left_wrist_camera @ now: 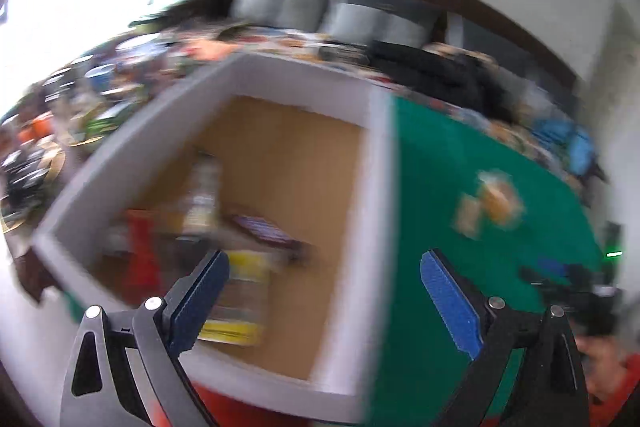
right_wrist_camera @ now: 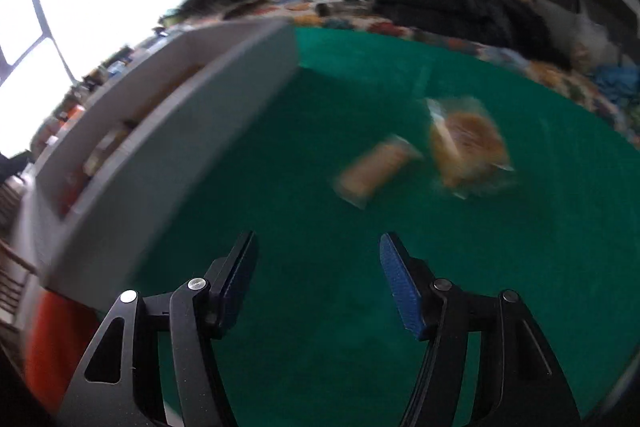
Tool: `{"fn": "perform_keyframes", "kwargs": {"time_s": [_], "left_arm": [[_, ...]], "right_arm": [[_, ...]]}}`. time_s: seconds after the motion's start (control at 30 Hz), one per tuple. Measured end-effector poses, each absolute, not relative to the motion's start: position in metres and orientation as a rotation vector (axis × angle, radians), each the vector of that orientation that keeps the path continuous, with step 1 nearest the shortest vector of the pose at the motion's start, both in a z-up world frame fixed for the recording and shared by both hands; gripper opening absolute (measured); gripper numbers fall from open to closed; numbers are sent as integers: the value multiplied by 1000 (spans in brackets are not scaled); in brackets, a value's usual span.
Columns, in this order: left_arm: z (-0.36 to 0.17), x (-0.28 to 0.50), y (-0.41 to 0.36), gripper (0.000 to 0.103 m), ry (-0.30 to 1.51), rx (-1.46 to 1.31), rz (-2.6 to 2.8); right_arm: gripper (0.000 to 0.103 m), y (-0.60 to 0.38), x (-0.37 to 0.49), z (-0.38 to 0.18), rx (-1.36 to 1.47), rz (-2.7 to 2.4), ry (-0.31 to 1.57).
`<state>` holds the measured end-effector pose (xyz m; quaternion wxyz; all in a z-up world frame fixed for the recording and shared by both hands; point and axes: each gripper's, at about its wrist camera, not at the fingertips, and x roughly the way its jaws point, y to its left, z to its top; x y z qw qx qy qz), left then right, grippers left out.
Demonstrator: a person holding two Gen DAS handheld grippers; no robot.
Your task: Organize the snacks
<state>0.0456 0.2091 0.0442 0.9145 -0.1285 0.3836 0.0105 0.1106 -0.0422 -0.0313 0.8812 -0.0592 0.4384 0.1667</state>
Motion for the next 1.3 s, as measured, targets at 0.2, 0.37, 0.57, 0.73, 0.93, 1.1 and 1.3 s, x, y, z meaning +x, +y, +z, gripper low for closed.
{"fn": "perform_keyframes", "kwargs": {"time_s": [0.2, 0.37, 0.57, 0.73, 0.93, 1.1, 1.3], "left_arm": [[-5, 86, 83, 103, 921, -246, -217], [-67, 127, 23, 102, 1029, -153, -176], [-91, 157, -6, 102, 1010, -20, -106], [-102, 167, -7, 103, 988, 39, -111], [-105, 171, -2, 103, 950, 34, -108], [-105, 172, -1, 103, 947, 35, -108], [-105, 171, -2, 103, 947, 36, -107]], "right_arm": [[67, -206, 79, -87, -91, 33, 951], [67, -267, 83, -92, -1, -116, 944], [69, -278, 106, -96, 69, -159, 946], [78, -267, 95, -93, 87, -201, 909], [83, -268, 93, -95, 93, -205, 900], [83, -266, 91, -94, 90, -211, 898], [83, -267, 91, -94, 90, -211, 897]]}}
